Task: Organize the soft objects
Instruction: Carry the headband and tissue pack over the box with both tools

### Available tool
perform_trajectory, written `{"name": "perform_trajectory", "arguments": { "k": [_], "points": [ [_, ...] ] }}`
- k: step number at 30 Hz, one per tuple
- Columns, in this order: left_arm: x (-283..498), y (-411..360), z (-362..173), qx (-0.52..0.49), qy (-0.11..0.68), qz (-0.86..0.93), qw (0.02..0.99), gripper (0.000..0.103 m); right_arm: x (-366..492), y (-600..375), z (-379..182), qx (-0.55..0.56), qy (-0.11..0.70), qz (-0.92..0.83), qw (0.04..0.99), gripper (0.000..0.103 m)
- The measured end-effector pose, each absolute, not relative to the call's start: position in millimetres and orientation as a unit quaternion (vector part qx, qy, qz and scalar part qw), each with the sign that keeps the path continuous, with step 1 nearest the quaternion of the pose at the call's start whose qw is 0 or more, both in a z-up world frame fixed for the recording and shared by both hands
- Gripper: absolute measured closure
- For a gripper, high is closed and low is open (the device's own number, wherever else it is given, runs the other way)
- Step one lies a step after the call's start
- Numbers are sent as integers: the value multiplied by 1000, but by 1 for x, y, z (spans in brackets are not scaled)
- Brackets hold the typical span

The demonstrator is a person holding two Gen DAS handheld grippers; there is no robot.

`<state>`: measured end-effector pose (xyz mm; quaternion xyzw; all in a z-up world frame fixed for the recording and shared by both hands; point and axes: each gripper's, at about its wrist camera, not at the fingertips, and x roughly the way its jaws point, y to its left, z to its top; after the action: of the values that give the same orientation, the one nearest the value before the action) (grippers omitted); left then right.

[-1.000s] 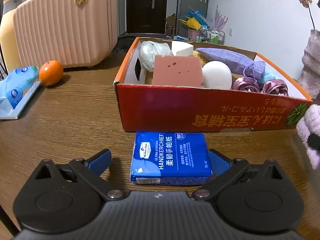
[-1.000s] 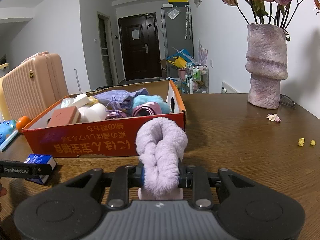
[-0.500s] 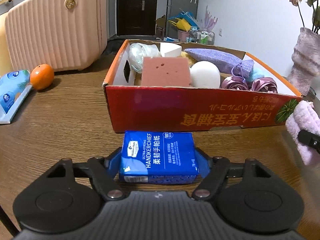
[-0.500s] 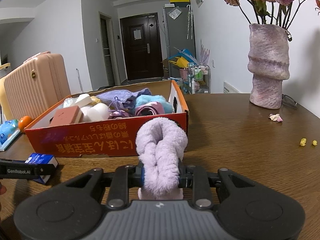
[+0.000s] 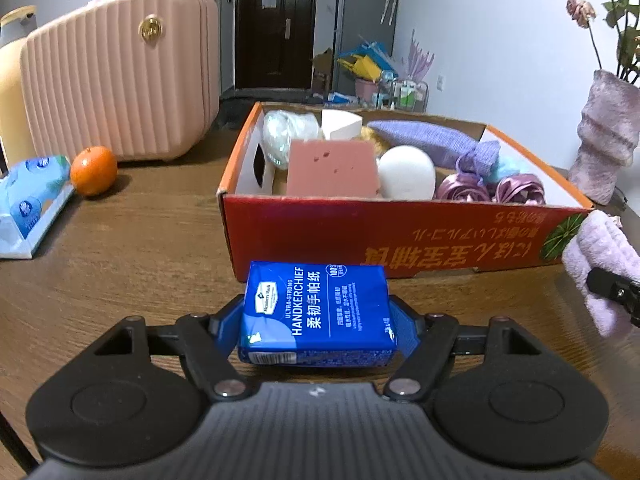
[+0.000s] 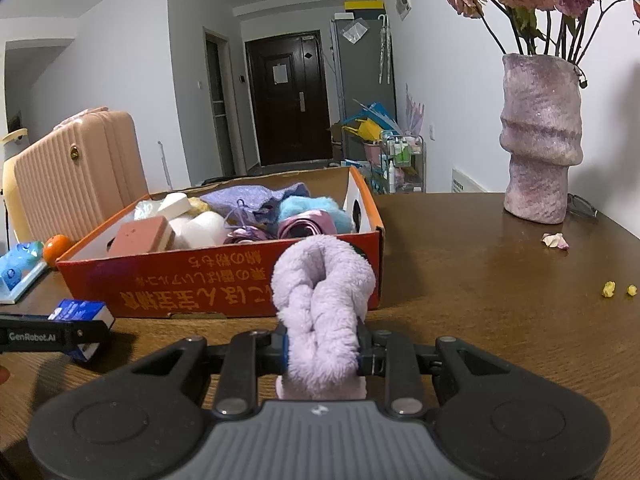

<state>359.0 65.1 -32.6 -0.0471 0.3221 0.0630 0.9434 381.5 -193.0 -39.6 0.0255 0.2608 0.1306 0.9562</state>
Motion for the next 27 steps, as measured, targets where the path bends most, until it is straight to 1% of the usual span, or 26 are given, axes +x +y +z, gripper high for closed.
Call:
{"name": "perform_trajectory", "arguments": {
  "k": [9,17,27],
  "points": [
    [344,55,-15,-42,284,44,957,29,375,-190,-31,24,238,140,961,77],
    [333,43,3,-42,244,30,968,29,367,-183,-16,18,199,153,968,77],
    [340,34,18,-48,212,31,976,29,378,-168,-3,24,164,158,973,77]
  ]
}}
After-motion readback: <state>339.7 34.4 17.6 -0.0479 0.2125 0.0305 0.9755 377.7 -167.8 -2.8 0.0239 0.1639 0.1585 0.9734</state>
